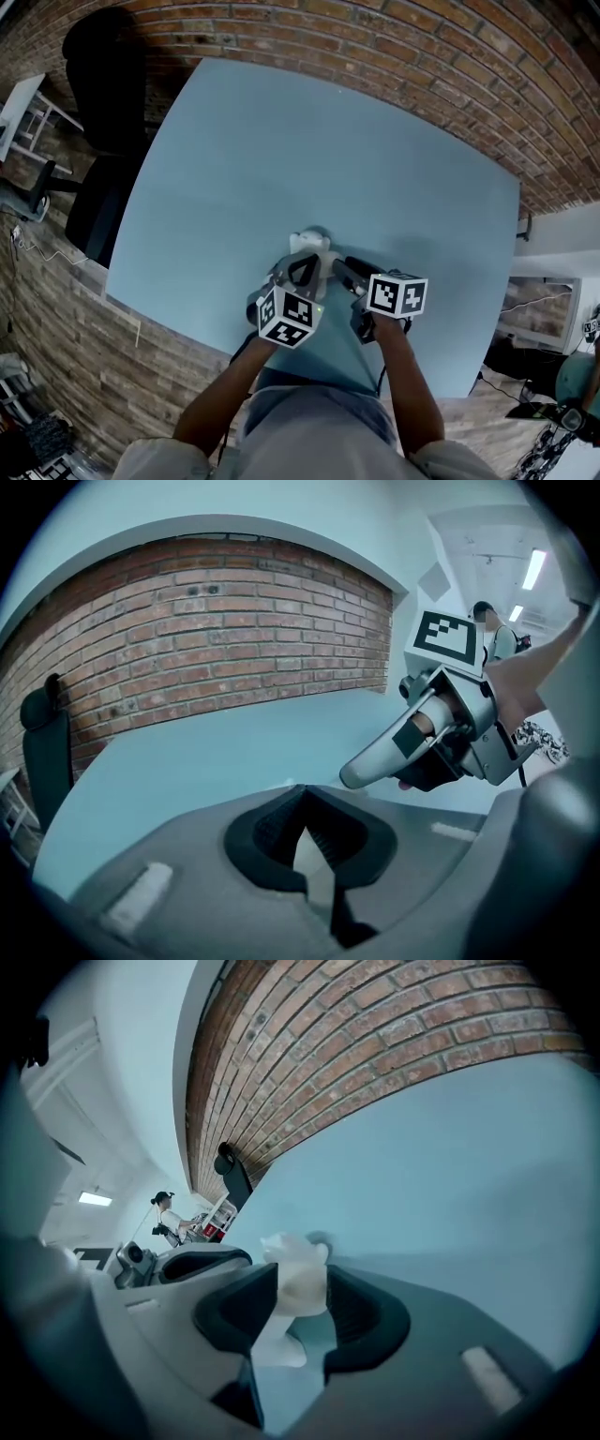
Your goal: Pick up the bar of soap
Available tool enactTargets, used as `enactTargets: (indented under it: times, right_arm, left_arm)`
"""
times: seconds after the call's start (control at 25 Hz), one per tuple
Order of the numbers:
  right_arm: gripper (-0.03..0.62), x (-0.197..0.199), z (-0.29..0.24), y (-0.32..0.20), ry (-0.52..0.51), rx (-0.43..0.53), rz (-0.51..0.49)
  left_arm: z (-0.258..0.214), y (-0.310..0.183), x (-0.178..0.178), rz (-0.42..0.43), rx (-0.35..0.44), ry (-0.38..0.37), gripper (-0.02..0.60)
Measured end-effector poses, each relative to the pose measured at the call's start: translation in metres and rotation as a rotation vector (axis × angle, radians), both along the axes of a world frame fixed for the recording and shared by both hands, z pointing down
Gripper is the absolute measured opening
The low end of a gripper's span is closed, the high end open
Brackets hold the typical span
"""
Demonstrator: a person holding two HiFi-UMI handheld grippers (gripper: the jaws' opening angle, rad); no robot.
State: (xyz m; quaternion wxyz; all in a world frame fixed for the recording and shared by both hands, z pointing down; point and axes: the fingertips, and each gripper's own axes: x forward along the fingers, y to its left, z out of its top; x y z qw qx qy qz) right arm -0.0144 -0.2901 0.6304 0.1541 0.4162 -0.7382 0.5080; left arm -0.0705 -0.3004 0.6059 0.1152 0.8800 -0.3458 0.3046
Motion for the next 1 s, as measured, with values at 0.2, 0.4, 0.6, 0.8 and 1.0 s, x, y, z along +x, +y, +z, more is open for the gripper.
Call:
enactTargets:
  times: [0.2, 0.4, 0.6, 0.8, 1.0]
  right_arm:
    - [0.163, 0.008, -0.011, -0.005, -0.063, 0.013, 0.050]
    - [0.217, 0.011, -0.008, -0.001, -0.197, -0.070, 0.107]
    - [0.232, -0.012, 0.010, 0.001, -0.404, -0.226, 0.144]
    - [0.206, -0.020, 0.015, -0.002, -0.480, -0.260, 0.152]
    - [0.186, -0.024, 0.015, -0.005, -0.585, -0.257, 0.176]
  left_arm:
    - [0.007, 0.002, 0.000, 0.006, -0.003, -0.039, 0.002]
    - [0.010, 0.001, -0.002, -0.003, -0.002, -0.034, 0.002]
    - [0.013, -0.001, -0.005, -0.011, -0.008, -0.038, 0.001]
    - [0.013, -0.001, -0.006, -0.008, -0.007, -0.038, 0.001]
    - [0.017, -0.004, -0.009, -0.034, -0.013, -0.022, 0.001]
